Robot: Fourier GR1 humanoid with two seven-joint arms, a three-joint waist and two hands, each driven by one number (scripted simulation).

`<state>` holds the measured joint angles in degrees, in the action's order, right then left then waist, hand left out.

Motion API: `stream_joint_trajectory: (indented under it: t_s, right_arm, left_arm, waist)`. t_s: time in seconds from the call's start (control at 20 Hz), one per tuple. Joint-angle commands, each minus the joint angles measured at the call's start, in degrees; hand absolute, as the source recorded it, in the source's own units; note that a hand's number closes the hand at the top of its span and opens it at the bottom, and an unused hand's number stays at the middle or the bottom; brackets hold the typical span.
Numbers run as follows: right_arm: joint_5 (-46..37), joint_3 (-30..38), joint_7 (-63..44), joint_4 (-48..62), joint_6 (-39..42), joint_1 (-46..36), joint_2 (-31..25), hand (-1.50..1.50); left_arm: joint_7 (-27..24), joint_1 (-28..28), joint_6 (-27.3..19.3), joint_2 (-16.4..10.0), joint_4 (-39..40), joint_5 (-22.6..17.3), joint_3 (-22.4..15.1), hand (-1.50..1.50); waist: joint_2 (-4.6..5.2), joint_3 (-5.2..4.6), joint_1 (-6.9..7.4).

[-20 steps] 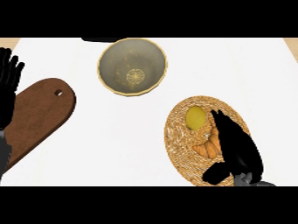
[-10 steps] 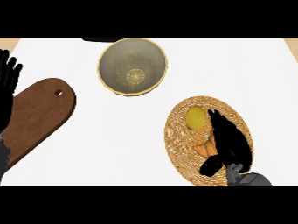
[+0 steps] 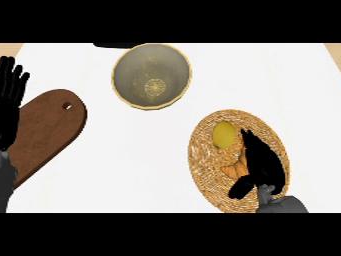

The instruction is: Pick the croissant from the placemat and place it in the bowl

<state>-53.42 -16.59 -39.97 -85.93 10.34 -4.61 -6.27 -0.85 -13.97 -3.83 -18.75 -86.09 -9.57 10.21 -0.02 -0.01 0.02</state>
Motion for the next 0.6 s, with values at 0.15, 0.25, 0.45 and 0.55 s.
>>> stream_joint_trajectory:
  t_s: [0.15, 0.25, 0.45, 0.55]
  right_arm:
    - [-1.12, 2.68, 4.36, 5.22, -1.71, 0.34, -0.9, -1.5]
    - [-2.81, 0.76, 8.47, 2.58, -4.91, 1.92, -2.33, 1.5]
    - [-5.62, 1.34, 8.23, 5.91, -7.69, -1.67, 0.09, 1.5]
    - [-4.69, 3.68, 10.2, 5.64, -5.49, -2.71, -2.49, 1.5]
  left_arm:
    - [2.07, -2.44, 1.41, -1.01, 1.06, 0.16, 2.4, 0.0]
    - [1.92, 0.08, 1.11, 0.06, -1.7, 0.28, 1.71, 0.0]
    - [-1.4, -1.09, 2.42, 0.63, 3.3, 1.22, 2.14, 0.0]
    - [-3.63, -2.93, 2.37, 0.75, 6.16, 1.57, 2.84, 0.0]
  waist:
    - [0.02, 0.02, -0.08]
    - [-0.01, 0.03, -0.03]
    - [0.03, 0.02, -0.04]
    - [0.05, 0.01, -0.12]
